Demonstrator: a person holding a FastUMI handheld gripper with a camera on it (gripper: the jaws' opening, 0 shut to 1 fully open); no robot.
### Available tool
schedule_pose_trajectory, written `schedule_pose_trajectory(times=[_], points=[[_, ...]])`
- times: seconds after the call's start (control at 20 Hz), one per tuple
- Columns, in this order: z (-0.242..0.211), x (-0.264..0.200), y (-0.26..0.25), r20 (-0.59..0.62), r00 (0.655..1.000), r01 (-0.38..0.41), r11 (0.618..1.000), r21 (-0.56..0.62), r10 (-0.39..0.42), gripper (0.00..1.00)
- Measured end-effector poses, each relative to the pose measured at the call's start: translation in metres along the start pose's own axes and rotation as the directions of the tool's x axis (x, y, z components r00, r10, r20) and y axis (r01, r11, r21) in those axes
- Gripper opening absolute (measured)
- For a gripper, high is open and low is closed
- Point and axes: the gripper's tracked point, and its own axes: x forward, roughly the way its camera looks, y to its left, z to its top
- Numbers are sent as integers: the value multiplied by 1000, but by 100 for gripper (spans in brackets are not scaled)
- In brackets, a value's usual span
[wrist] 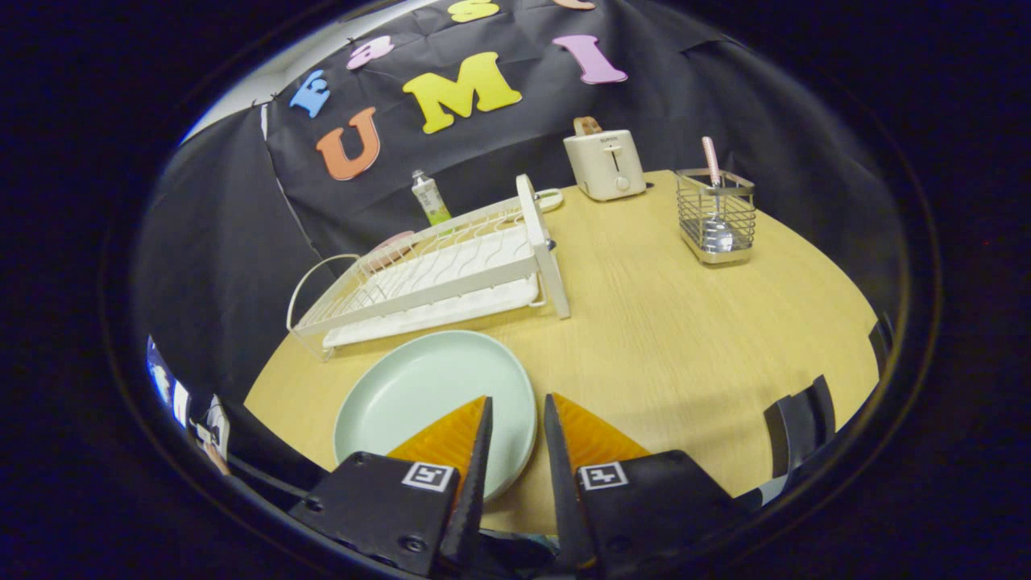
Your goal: Take the plate from the dish rack, then take the spoon from the basket and place it into the plate.
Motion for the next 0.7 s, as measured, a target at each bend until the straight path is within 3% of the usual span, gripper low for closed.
schedule_pose_trajectory(times=[0.1,0.25,0.35,0.7], points=[[27,-11,-8,99,995,6,999,-48,-2,58],[63,-25,-35,214,974,106,986,-131,-77,93],[80,-26,-49,247,963,144,978,-152,-104,100],[166,-8,-132,340,915,269,957,-108,-219,100]])
